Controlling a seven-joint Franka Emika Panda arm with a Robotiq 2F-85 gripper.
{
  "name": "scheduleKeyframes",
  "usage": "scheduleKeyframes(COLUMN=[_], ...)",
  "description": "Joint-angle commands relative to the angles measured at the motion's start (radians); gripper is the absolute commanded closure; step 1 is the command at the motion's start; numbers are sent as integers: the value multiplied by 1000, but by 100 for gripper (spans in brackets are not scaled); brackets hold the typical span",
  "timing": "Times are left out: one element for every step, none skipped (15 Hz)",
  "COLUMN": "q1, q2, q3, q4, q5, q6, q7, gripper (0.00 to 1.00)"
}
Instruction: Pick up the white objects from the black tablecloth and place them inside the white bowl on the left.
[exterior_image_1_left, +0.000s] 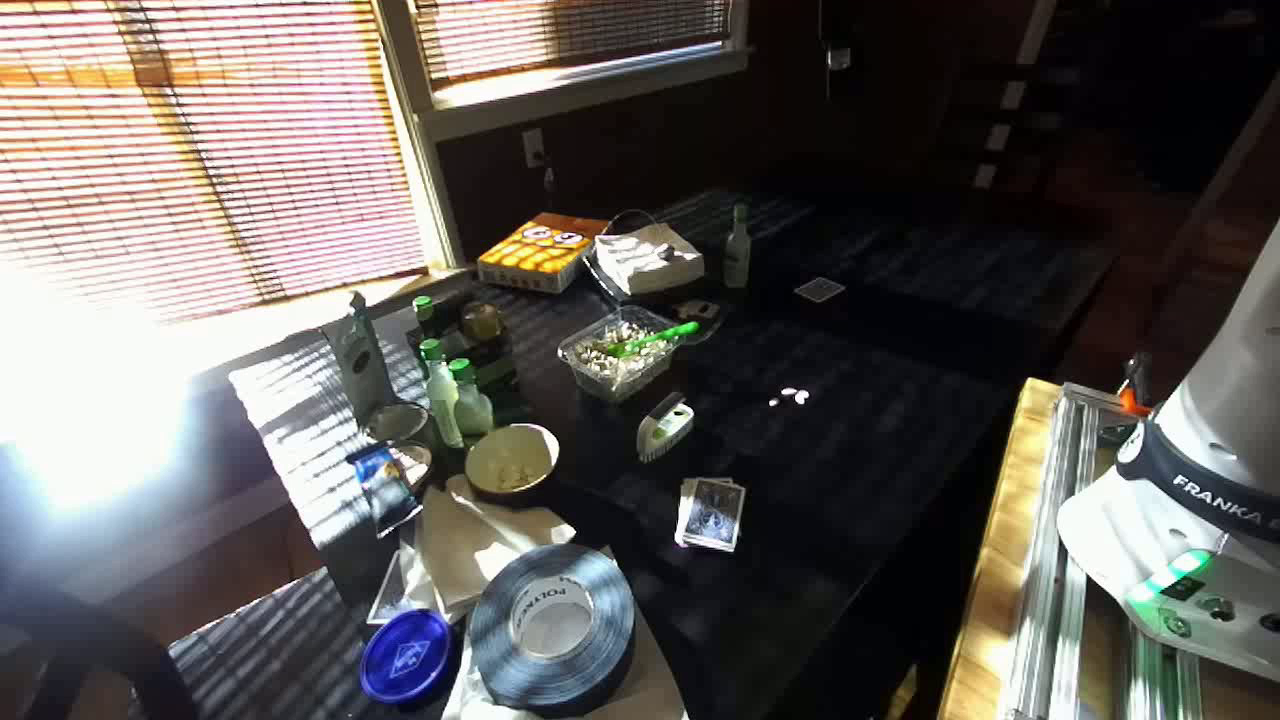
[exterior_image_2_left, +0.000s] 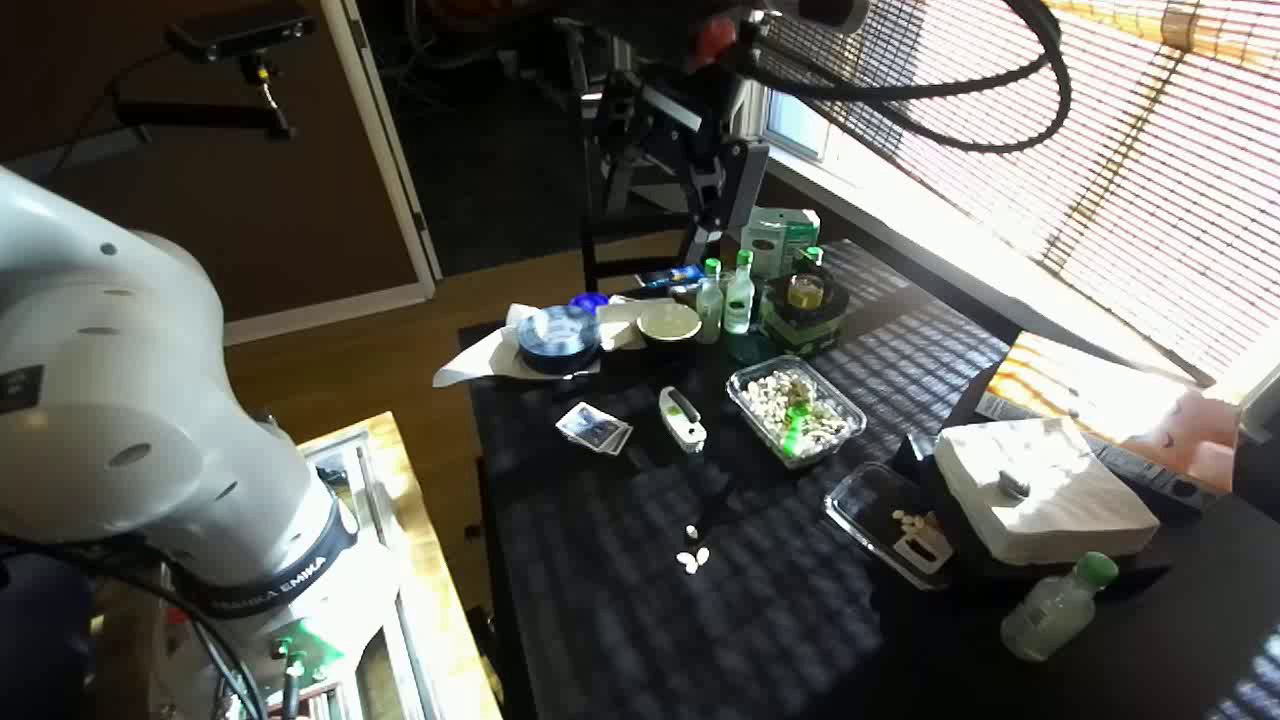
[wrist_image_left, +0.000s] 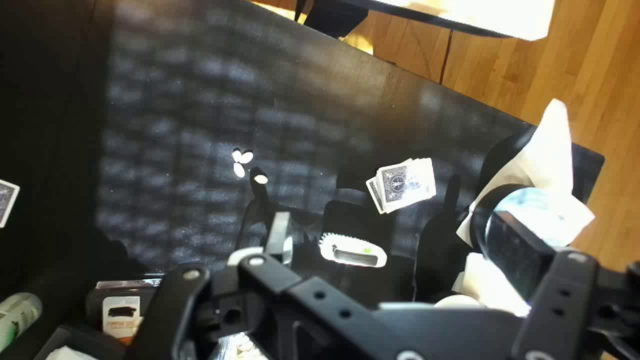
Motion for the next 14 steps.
scheduleKeyframes(q1=[-16,-16,-16,-16,-16,-16,-16,-16,-16,-16,-16,-16,-16,-11], q2=[2,2,2,2,2,2,2,2,2,2,2,2,2,1], q3=[14,14,14,14,14,14,14,14,14,14,14,14,14,14], q4=[2,2,2,2,2,2,2,2,2,2,2,2,2,-15], q5=[4,4,4,4,4,4,4,4,4,4,4,4,4,28], q6=[-2,-2,-2,-2,-2,-2,-2,-2,-2,-2,-2,-2,-2,39], q7=[-4,-4,-4,-4,-4,-4,-4,-4,-4,-4,-4,-4,-4,-7], gripper=[0,0,0,0,0,0,0,0,0,0,0,0,0,0])
